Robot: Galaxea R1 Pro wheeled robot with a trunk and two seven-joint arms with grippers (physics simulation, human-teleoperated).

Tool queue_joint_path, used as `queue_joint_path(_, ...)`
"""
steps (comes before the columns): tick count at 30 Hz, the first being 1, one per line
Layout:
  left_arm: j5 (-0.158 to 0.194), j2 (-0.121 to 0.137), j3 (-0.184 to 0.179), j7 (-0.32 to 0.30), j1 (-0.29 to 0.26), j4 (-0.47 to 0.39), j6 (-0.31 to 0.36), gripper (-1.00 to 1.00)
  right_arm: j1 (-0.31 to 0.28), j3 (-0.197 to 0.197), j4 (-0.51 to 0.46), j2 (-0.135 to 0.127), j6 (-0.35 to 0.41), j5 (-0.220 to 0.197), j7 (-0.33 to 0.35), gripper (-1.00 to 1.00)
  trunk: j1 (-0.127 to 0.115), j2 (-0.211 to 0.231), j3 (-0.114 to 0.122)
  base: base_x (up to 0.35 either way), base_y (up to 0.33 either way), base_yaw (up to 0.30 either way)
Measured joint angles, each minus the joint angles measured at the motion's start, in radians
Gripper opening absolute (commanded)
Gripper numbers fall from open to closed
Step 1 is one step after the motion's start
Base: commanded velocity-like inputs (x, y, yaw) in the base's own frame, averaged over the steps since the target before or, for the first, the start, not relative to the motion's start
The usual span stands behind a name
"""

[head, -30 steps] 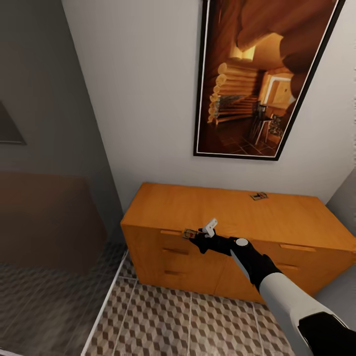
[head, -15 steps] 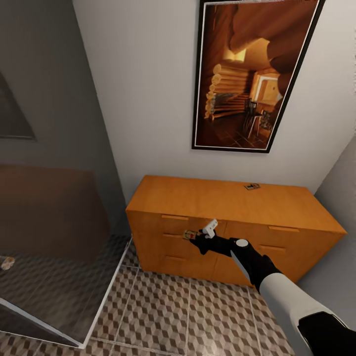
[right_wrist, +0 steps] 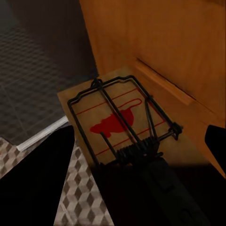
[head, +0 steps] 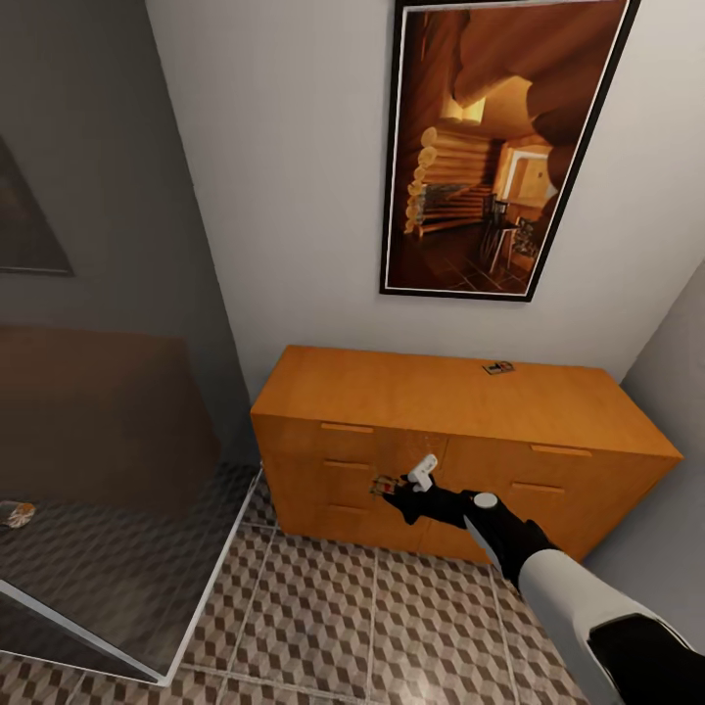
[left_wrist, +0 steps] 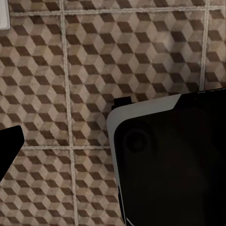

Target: Take the four mousetraps from the cabinet in the bathroom and place them on the bathroom floor. Make sure all four end up on the same floor surface, and ensure that at least two of them are either under or directly next to the same bathroom sink.

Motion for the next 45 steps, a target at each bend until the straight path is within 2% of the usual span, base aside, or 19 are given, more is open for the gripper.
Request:
queue_joint_path(3,0.000,-0.005,0.000,0.000,0.000,0.000,0.000,1.00,0.000,0.004,0.102,-0.002,-0.083,0.034,-0.001,-1.00,0.000,0.000,0.000,0.000,0.000,0.000)
queue_joint_path(6,0.000,-0.007,-0.001,0.000,0.000,0.000,0.000,1.00,0.000,0.007,0.197,-0.006,-0.159,0.101,-0.002,-1.00,0.000,0.000,0.000,0.000,0.000,0.000)
queue_joint_path(9,0.000,-0.009,-0.001,0.000,0.000,0.000,0.000,1.00,0.000,0.004,0.262,-0.007,-0.212,0.130,-0.003,-1.00,0.000,0.000,0.000,0.000,0.000,0.000)
queue_joint_path(14,0.000,-0.009,0.000,0.000,0.000,0.000,0.001,1.00,0.001,0.003,0.306,-0.018,-0.245,0.141,-0.027,-1.00,0.000,0.000,0.000,0.000,0.000,0.000)
queue_joint_path(18,0.000,-0.011,-0.001,0.000,0.000,0.000,0.002,1.00,0.011,0.006,0.343,-0.041,-0.294,0.143,-0.075,-1.00,0.000,0.000,0.000,0.000,0.000,0.000)
queue_joint_path(19,0.000,-0.011,-0.001,0.000,0.000,0.000,0.002,1.00,0.042,0.010,0.352,-0.052,-0.325,0.144,-0.125,-1.00,0.000,0.000,0.000,0.000,0.000,0.000)
queue_joint_path(24,0.001,-0.010,0.000,0.001,0.000,0.000,0.002,1.00,0.121,0.010,0.357,-0.064,-0.377,0.142,-0.260,-1.00,0.000,0.000,0.000,0.000,0.000,0.000)
queue_joint_path(30,0.001,-0.010,0.000,0.001,0.000,0.000,0.002,1.00,0.210,0.008,0.359,-0.069,-0.474,0.134,-0.353,-1.00,0.000,0.000,0.000,0.000,0.000,0.000)
queue_joint_path(33,0.002,-0.010,0.000,0.001,0.000,0.000,0.002,1.00,0.263,0.008,0.360,-0.078,-0.508,0.101,-0.403,-1.00,0.000,0.000,0.000,0.000,0.000,0.000)
queue_joint_path(35,0.002,-0.010,0.000,0.001,0.000,0.000,0.002,1.00,0.279,0.007,0.359,-0.079,-0.515,0.075,-0.413,-1.00,0.000,0.000,0.000,0.000,0.000,0.000)
queue_joint_path(39,0.001,-0.010,0.000,0.001,0.000,0.000,0.002,1.00,0.324,0.003,0.359,-0.081,-0.544,-0.022,-0.429,-1.00,0.000,0.000,0.000,0.000,0.000,0.000)
queue_joint_path(41,0.001,-0.010,0.000,0.001,0.000,0.000,0.002,1.00,0.353,-0.002,0.360,-0.082,-0.568,-0.089,-0.433,-1.00,0.000,0.000,0.000,0.000,0.000,0.000)
queue_joint_path(43,0.002,-0.010,0.000,0.001,0.000,0.000,0.002,1.00,0.376,-0.005,0.360,-0.082,-0.578,-0.131,-0.435,-1.00,0.000,0.000,0.000,0.000,0.000,0.000)
queue_joint_path(45,0.002,-0.010,0.000,0.001,0.000,0.000,0.002,1.00,0.403,-0.007,0.360,-0.081,-0.590,-0.196,-0.438,-1.00,0.000,0.000,0.000,0.000,0.000,0.000)
